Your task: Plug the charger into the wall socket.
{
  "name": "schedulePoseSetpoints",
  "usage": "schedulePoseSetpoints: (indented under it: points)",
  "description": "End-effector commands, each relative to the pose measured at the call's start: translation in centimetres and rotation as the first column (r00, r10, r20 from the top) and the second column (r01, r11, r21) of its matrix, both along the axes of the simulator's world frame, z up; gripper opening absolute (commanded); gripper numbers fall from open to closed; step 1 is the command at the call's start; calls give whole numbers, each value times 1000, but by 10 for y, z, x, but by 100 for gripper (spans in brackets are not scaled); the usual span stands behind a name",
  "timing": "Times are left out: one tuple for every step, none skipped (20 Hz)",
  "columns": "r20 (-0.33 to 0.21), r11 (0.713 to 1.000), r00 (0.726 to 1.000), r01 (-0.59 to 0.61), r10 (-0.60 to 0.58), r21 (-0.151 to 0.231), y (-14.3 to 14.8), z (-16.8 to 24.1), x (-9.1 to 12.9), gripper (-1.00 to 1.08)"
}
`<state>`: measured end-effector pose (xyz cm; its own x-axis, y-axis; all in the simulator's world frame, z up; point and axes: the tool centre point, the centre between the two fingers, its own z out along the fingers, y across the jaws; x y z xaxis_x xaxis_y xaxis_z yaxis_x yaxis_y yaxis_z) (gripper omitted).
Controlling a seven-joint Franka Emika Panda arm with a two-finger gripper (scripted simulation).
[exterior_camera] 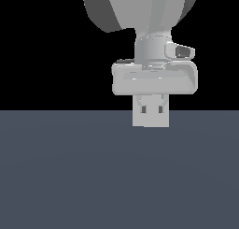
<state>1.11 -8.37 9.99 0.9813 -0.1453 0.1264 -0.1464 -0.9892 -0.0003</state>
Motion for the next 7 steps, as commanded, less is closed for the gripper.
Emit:
schedulePoseSetpoints:
  points:
    - [0, 1000, 1000, 0, 0, 0, -1, 0, 7, -100]
    - [0, 1000, 1000, 0, 0, 0, -1, 0, 9, -100]
    - [0, 1000, 1000, 0, 0, 0, -1, 0, 10, -100]
    - [0, 1000, 1000, 0, 0, 0, -2, 0, 11, -100]
    - [0, 1000, 1000, 0, 0, 0, -2, 0, 12, -100]
    - [0, 1000, 1000, 0, 0, 0, -2, 0, 12, -100]
    - [0, 1000, 1000, 0, 0, 0, -2, 0, 12, -100]
